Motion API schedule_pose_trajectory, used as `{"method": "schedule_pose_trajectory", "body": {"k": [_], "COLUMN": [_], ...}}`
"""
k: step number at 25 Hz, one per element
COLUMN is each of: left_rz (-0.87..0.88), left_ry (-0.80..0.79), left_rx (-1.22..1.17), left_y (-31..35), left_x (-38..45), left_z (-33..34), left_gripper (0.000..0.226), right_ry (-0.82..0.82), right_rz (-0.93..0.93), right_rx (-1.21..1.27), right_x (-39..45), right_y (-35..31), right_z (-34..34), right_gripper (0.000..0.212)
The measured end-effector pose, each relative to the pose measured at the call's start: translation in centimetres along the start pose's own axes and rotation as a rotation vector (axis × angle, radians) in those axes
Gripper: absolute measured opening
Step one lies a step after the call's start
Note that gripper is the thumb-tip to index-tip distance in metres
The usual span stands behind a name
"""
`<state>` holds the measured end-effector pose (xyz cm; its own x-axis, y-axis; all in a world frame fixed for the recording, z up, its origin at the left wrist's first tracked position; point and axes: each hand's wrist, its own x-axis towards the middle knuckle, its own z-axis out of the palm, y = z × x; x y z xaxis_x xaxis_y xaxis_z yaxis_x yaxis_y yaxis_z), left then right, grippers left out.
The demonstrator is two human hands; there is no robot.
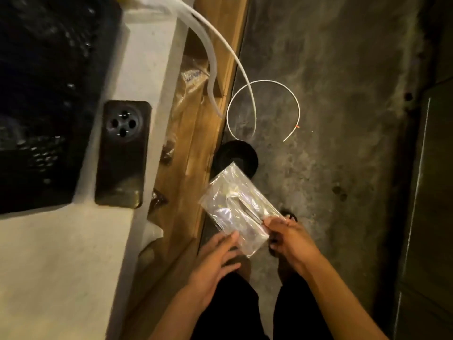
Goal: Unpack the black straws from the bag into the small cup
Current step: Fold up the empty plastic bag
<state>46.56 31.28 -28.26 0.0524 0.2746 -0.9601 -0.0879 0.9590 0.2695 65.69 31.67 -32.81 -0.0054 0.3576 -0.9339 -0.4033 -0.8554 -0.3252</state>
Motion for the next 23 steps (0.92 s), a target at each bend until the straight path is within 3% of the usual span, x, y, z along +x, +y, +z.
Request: {"method": "schedule_pose_trajectory", "body": {"k": [6, 10, 14, 19, 23], "left_rz": [-0.084, -0.058, -0.051, 0.048, -0.006], "left_ry": [0.116, 0.233, 0.286, 0.379, 0.430], "left_rx": [-0.018, 0.036, 0.159, 0.273, 0.257], "left_y": [-0.9, -0.9, -0.4, 0.2, 1.4], "left_x": [19.0, 34.1, 43.7, 48.8, 48.6], "left_z": [1.4, 0.3, -0.3, -1.2, -1.7], "left_gripper": [0.033, 0.019, 0.010, 0.021, 0.023], "right_ry": [-0.046, 0.038, 0.047, 0.031, 0.003], "right_rz": [0.080, 0.140, 0.212, 0.296, 0.278], "right_rx": [0.069, 0.000, -0.101, -0.146, -0.180], "right_x": [17.1, 31.0, 39.6, 44.6, 44.2], "right_y": [2.1, 4.4, 6.6, 7.8, 6.6], "right_z": [-1.2, -2.1, -3.0, -2.4, -1.4], "right_gripper": [0.009, 0.012, 0.011, 0.019, 0.028]}}
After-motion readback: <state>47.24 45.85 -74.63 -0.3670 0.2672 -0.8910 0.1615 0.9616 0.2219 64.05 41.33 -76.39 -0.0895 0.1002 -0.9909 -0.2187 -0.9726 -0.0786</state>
